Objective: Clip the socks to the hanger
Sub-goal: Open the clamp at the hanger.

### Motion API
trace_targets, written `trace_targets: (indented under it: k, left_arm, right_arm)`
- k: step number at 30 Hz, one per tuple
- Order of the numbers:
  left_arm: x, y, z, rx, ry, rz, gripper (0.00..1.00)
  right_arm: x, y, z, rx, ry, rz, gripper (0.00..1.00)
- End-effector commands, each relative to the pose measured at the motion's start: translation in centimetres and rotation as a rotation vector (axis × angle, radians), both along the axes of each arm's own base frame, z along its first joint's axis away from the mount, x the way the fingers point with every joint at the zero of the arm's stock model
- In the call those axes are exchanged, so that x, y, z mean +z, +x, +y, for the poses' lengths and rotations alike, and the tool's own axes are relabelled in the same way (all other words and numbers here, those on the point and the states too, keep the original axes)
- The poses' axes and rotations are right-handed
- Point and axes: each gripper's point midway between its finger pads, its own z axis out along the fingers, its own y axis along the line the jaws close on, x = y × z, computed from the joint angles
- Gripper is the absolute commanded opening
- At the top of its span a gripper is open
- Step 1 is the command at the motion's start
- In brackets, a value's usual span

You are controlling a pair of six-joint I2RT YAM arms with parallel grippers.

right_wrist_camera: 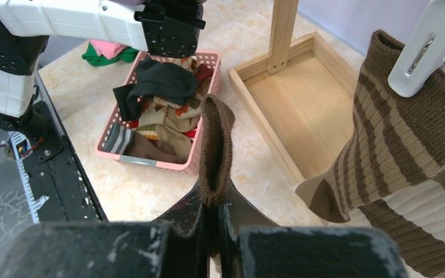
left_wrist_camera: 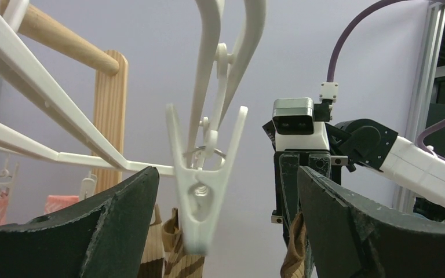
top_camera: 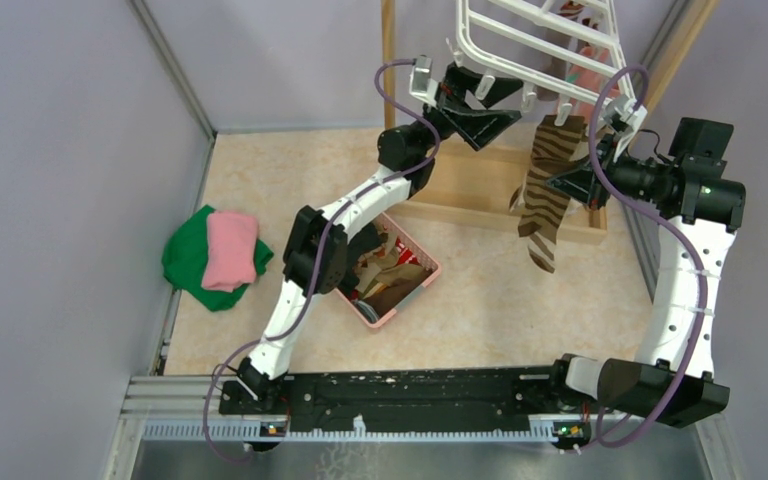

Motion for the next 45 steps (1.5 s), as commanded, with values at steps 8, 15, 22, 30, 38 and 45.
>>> trace_targets:
  k: [8, 15, 22, 30, 38, 45]
  left_arm:
    - [1.2, 0.2, -1.2, 0.044, 0.023, -0.006, 0.9]
    - [1.8, 0.3, -1.6, 0.067, 0.025, -0.015, 0.89]
    - [2.3, 0.1, -2.0, 0.075, 0.021, -0.014, 0.88]
    - [2.8, -0.1, -2.5, 0.083, 0.021, -0.012, 0.85]
    - [2.7, 0.3, -2.9, 0.104, 0.03, 0.01, 0.85]
    - [2.9, 0.6, -2.9, 0.119, 0.02, 0.024, 0.79]
  right_arm:
    - [2.6, -0.9, 0.4, 0.021, 0.002, -0.092, 0.0]
    - [2.6, -0.9, 0.4, 0.023, 0.005, -0.093, 0.0]
    - [2.7, -1.0, 0.5, 0.025, 0.007, -0.093, 0.0]
    - [3.0, -1.2, 0.5, 0.027, 0.01, -0.1, 0.0]
    - [3.1, -1.2, 0.5, 0.027, 0.016, -0.1, 0.0]
    - [3.1, -1.2, 0.5, 0.026, 0.018, -0.098, 0.0]
